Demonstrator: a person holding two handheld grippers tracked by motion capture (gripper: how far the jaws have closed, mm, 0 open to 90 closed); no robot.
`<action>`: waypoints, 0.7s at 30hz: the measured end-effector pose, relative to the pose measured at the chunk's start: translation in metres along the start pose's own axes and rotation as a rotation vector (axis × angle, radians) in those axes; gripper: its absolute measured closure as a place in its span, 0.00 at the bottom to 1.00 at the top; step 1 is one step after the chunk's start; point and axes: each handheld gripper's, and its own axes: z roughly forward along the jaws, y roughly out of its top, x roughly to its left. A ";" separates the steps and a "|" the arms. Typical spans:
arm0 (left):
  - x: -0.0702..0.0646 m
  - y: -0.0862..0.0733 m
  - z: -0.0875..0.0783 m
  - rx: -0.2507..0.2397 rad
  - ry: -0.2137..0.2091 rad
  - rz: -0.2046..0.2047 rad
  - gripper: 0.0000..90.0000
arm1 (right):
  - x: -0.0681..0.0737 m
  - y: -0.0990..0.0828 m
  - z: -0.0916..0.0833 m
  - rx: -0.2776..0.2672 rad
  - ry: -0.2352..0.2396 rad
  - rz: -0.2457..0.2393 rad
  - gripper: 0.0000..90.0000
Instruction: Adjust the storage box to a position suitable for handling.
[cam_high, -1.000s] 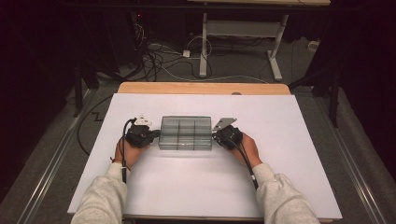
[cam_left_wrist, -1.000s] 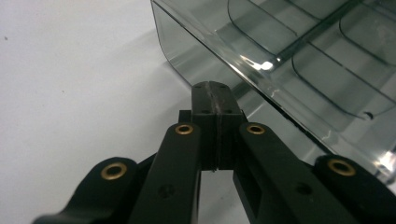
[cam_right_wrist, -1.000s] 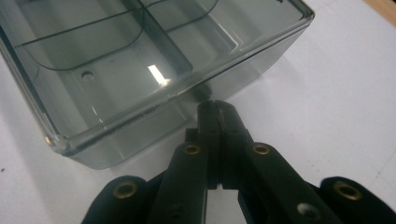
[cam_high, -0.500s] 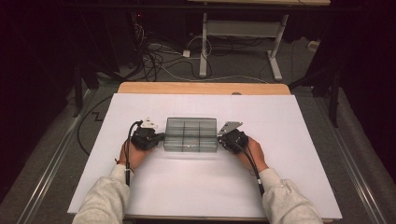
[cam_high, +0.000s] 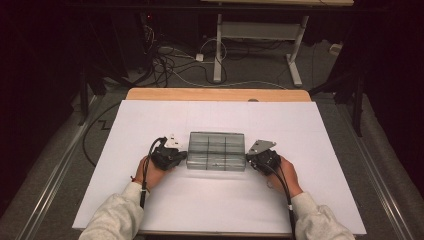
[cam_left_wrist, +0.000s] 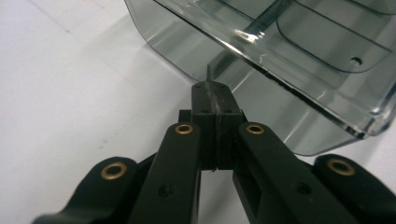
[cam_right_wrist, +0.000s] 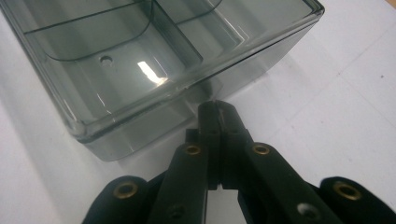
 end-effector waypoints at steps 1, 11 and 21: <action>-0.002 0.000 0.000 -0.001 0.002 0.003 0.97 | 0.001 -0.001 -0.002 0.004 -0.004 0.000 1.00; -0.017 -0.004 -0.008 0.026 -0.005 0.080 0.97 | 0.008 -0.011 -0.013 -0.009 0.017 -0.032 1.00; -0.024 -0.005 -0.009 0.028 0.024 0.112 0.97 | 0.007 -0.015 -0.016 -0.031 0.033 -0.025 1.00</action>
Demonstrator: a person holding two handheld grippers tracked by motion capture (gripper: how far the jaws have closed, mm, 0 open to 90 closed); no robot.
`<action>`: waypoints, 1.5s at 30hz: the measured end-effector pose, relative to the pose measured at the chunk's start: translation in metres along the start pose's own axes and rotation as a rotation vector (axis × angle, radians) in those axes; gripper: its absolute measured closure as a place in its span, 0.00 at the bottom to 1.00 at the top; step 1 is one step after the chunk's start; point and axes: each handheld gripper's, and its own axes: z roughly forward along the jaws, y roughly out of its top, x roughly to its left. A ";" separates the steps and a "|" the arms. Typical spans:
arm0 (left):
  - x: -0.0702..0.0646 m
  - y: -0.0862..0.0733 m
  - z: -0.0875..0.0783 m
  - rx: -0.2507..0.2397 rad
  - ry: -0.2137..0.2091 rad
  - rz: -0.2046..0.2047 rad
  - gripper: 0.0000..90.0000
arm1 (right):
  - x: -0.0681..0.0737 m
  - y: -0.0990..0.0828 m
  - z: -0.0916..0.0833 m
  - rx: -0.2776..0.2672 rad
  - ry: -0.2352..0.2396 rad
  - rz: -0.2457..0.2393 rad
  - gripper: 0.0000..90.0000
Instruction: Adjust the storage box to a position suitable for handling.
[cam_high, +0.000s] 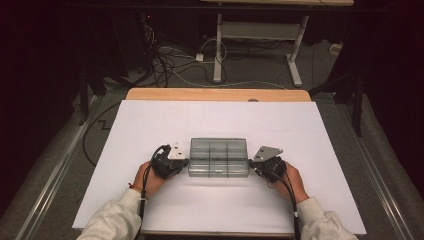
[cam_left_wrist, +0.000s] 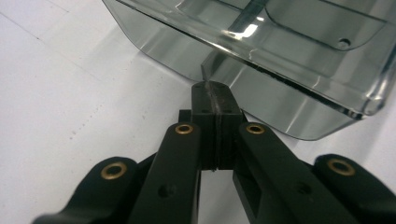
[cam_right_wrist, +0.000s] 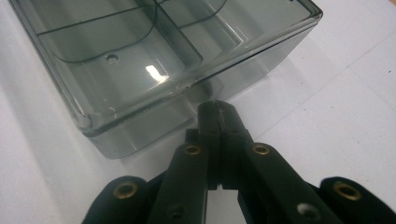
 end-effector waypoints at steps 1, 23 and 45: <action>0.000 0.000 0.001 0.000 0.000 -0.004 0.97 | 0.000 0.000 0.000 -0.001 0.001 -0.001 1.00; 0.005 -0.001 -0.028 -0.074 0.102 0.052 0.91 | -0.010 -0.003 -0.027 -0.125 -0.038 0.033 0.98; -0.010 -0.014 -0.069 -0.229 0.286 0.051 0.31 | -0.008 -0.009 -0.078 -0.320 -0.147 0.038 0.68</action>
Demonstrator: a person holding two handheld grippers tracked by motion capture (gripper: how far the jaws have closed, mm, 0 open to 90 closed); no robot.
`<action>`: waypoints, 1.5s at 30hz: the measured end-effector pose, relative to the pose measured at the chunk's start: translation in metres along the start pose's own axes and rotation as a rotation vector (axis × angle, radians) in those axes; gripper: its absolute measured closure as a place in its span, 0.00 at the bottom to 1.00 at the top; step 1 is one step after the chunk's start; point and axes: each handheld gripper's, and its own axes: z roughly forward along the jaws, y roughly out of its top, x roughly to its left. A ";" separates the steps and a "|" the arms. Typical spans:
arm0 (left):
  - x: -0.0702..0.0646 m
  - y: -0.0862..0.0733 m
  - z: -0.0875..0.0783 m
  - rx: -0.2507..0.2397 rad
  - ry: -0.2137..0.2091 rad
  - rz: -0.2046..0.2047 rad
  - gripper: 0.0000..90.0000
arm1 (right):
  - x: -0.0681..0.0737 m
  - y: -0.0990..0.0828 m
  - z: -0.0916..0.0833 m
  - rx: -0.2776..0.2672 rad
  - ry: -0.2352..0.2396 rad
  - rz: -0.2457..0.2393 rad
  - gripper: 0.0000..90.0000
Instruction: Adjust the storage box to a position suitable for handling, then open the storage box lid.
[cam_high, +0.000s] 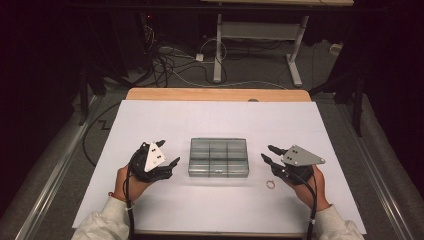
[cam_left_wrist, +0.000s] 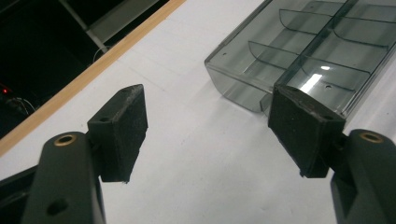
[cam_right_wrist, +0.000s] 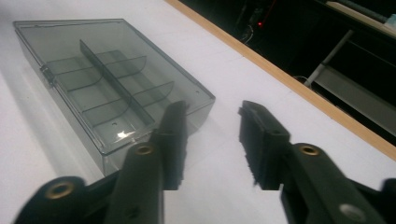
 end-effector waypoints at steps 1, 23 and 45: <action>0.001 -0.004 -0.003 -0.003 0.005 -0.010 0.30 | 0.000 -0.001 -0.001 0.000 -0.009 0.005 0.63; -0.008 -0.052 -0.024 -0.007 0.003 -0.015 0.23 | 0.008 -0.036 -0.025 -0.033 -0.117 0.033 0.31; -0.019 -0.069 -0.027 0.083 -0.094 -0.041 0.23 | 0.025 -0.048 -0.025 0.001 -0.055 0.019 0.41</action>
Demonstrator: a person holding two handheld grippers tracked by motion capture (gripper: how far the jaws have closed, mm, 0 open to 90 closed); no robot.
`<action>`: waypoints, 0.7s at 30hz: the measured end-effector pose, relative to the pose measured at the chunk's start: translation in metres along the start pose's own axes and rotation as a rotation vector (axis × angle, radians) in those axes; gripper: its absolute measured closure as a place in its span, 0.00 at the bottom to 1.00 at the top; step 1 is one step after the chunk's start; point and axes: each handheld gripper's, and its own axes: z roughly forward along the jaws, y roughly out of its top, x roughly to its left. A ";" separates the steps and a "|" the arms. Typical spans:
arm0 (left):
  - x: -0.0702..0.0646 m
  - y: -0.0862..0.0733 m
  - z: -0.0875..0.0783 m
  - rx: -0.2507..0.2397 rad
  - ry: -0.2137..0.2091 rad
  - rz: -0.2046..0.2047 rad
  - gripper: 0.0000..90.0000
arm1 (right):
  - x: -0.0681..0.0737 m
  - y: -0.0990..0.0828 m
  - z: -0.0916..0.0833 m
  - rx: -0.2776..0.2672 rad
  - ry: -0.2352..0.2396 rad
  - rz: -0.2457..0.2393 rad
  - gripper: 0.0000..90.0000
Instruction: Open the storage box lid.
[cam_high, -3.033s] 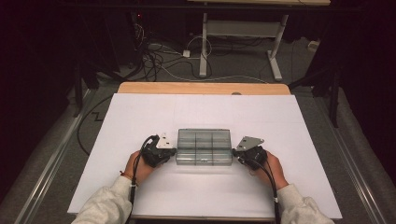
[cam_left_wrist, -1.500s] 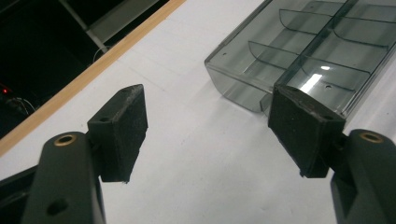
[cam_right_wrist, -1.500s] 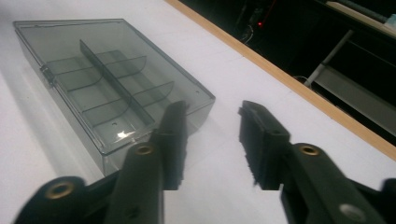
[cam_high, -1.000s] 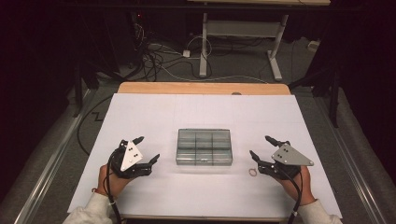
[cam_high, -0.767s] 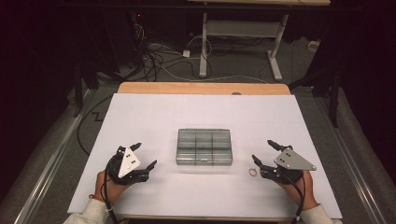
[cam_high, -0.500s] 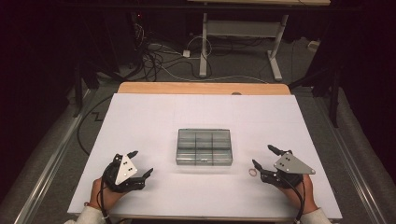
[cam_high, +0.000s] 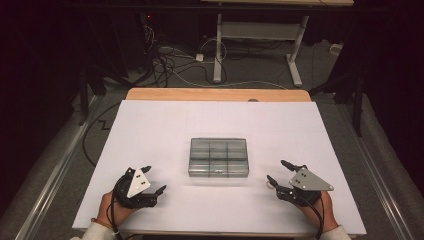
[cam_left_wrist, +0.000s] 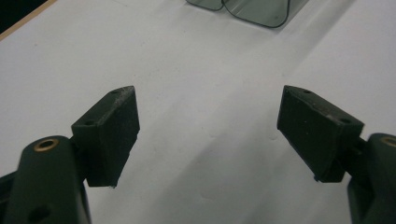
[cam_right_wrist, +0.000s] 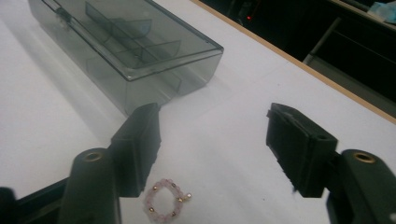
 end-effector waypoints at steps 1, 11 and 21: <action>0.000 0.001 0.000 -0.003 -0.008 -0.007 0.23 | 0.001 0.001 0.000 0.001 0.005 -0.003 0.43; 0.004 0.020 0.012 0.035 -0.134 -0.074 0.27 | 0.009 0.014 0.007 0.063 0.158 -0.050 1.00; -0.001 0.056 0.042 0.047 -0.272 -0.112 0.43 | 0.046 0.041 0.046 0.124 0.298 -0.139 1.00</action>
